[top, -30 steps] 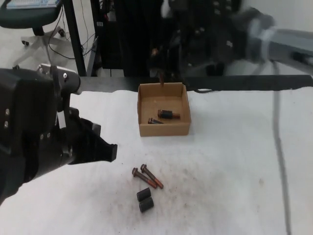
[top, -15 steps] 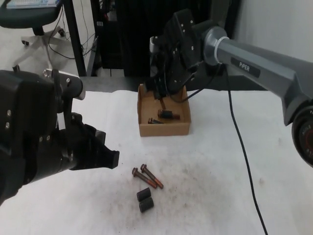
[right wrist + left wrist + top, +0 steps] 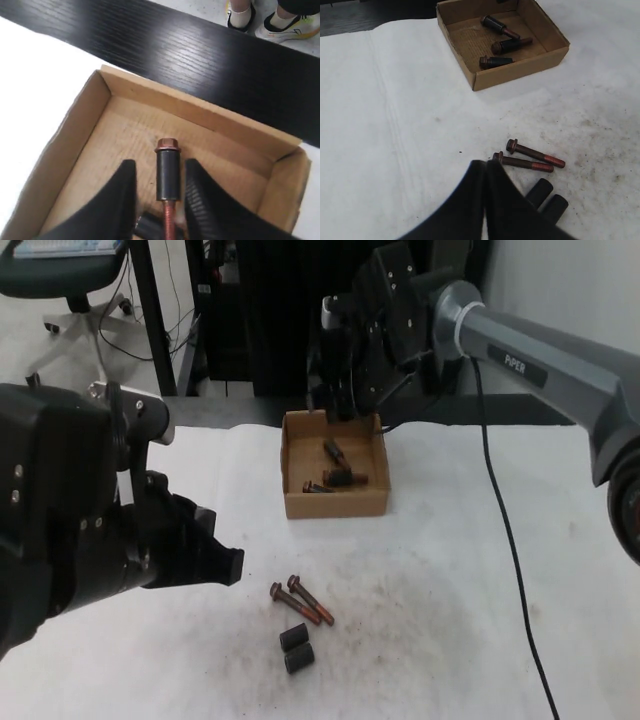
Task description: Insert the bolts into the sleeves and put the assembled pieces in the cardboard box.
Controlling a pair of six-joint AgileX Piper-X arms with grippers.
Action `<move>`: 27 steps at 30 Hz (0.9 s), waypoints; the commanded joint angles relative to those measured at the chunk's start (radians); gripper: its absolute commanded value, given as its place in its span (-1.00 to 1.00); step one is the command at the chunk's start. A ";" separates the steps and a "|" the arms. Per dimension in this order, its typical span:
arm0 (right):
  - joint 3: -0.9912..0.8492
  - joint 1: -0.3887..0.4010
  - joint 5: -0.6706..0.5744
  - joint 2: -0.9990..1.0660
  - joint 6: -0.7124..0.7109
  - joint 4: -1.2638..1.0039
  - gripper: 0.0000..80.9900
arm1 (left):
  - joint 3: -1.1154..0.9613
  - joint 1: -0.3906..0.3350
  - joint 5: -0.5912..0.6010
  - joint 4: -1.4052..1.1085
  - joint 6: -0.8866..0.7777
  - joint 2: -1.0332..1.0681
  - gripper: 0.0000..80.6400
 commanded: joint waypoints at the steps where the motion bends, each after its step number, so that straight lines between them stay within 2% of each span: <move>1: -0.020 -0.002 -0.004 -0.039 -0.001 -0.011 -0.92 | -0.006 0.002 0.003 0.010 0.033 -0.013 -1.00; 2: -0.020 -0.002 -0.004 -0.057 0.003 -0.005 -0.99 | -0.006 0.002 0.003 0.009 0.043 -0.013 -1.00; 6: -0.020 -0.002 -0.015 -0.131 0.003 0.059 -0.98 | -0.006 -0.007 0.008 0.006 0.055 -0.013 -1.00; 9: -0.020 0.002 -0.158 -0.180 -0.020 0.190 -0.98 | -0.006 -0.008 0.052 0.013 0.055 -0.013 -1.00; 11: -0.018 0.023 -0.209 -0.189 -0.050 0.305 -0.98 | -0.006 -0.008 0.055 0.022 0.055 -0.013 -1.00; 15: 0.034 0.085 -0.179 -0.187 -0.179 0.419 -0.98 | -0.006 -0.008 0.009 0.081 0.073 -0.013 -1.00; 22: 0.171 0.165 -0.111 -0.185 -0.188 0.271 -0.99 | -0.006 -0.008 -0.012 0.276 0.096 -0.013 -1.00; 24: 0.203 0.178 -0.111 -0.185 -0.188 0.243 -0.86 | -0.006 -0.008 -0.012 0.314 0.096 -0.013 -1.00; 27: 0.259 0.189 -0.111 -0.185 -0.188 0.225 -0.54 | -0.006 -0.008 -0.012 0.338 0.096 -0.013 -1.00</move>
